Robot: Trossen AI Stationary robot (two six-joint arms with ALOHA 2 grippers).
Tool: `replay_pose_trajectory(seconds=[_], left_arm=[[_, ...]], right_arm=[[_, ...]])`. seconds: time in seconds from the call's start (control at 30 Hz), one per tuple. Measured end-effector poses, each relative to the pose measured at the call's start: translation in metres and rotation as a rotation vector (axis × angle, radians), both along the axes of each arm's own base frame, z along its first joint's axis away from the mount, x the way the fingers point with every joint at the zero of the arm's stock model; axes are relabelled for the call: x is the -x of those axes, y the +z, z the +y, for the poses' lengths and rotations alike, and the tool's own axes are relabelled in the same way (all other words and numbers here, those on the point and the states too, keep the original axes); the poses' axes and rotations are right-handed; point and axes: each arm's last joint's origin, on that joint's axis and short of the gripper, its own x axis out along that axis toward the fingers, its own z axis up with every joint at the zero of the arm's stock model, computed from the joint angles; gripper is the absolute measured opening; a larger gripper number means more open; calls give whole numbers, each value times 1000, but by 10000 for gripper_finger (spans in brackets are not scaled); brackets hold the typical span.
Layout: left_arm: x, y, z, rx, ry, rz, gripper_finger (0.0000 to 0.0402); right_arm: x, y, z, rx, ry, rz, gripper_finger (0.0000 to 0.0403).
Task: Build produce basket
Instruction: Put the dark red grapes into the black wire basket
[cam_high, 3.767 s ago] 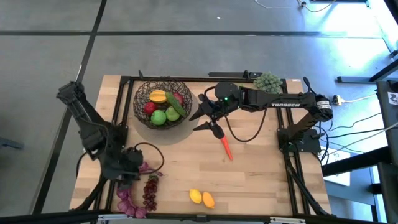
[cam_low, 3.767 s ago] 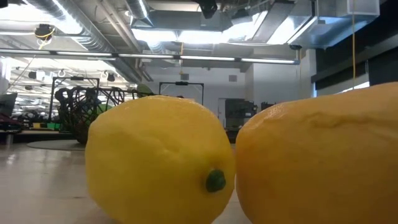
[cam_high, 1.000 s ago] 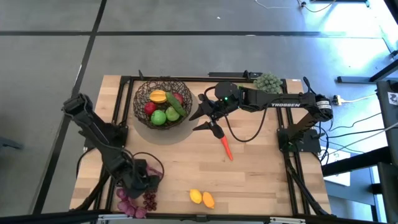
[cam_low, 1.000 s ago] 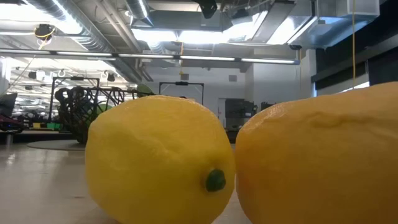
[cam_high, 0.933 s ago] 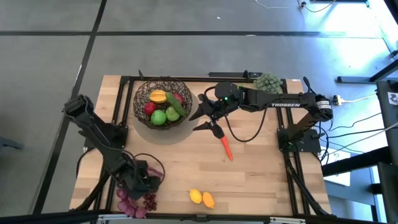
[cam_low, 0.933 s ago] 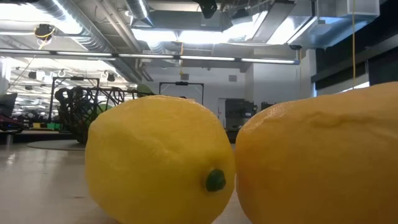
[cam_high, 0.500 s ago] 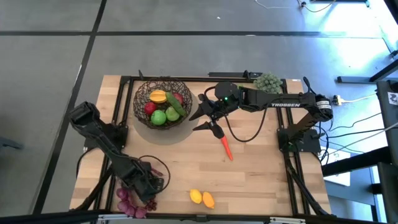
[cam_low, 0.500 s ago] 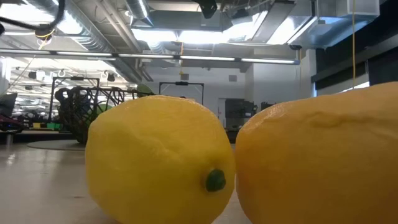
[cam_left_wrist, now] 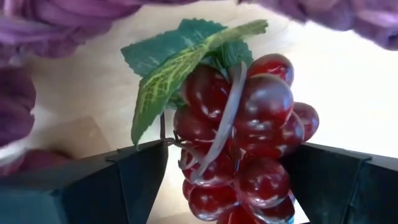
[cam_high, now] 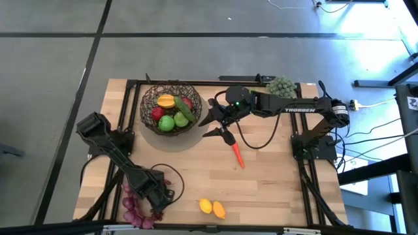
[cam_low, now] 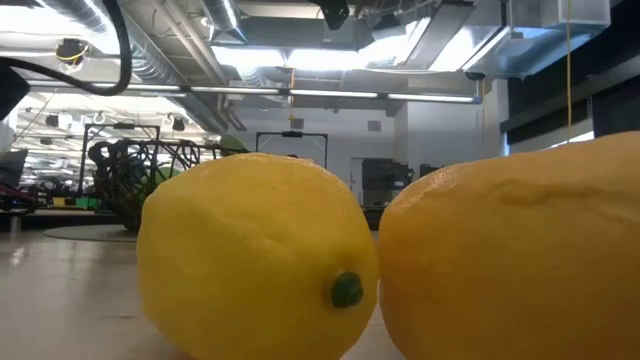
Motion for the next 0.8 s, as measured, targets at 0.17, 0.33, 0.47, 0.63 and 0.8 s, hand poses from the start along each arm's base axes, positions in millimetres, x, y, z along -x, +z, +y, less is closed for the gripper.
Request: replay_pose_trajectory(seconds=[0.17,0.33,0.47,0.63,0.8], left_arm=[[0,0,0,-8,-21,-9,283],[1,0,1,-17,-24,0,283],[1,0,1,-20,-23,-4,283],[0,0,2,-45,-33,-29,283],[0,0,1,-35,-28,-31,277]], right_arm=[[0,0,0,0,0,0,204],[0,0,0,0,0,0,204],[0,0,0,0,0,0,204],[0,0,0,0,0,0,204],[0,0,0,0,0,0,204]])
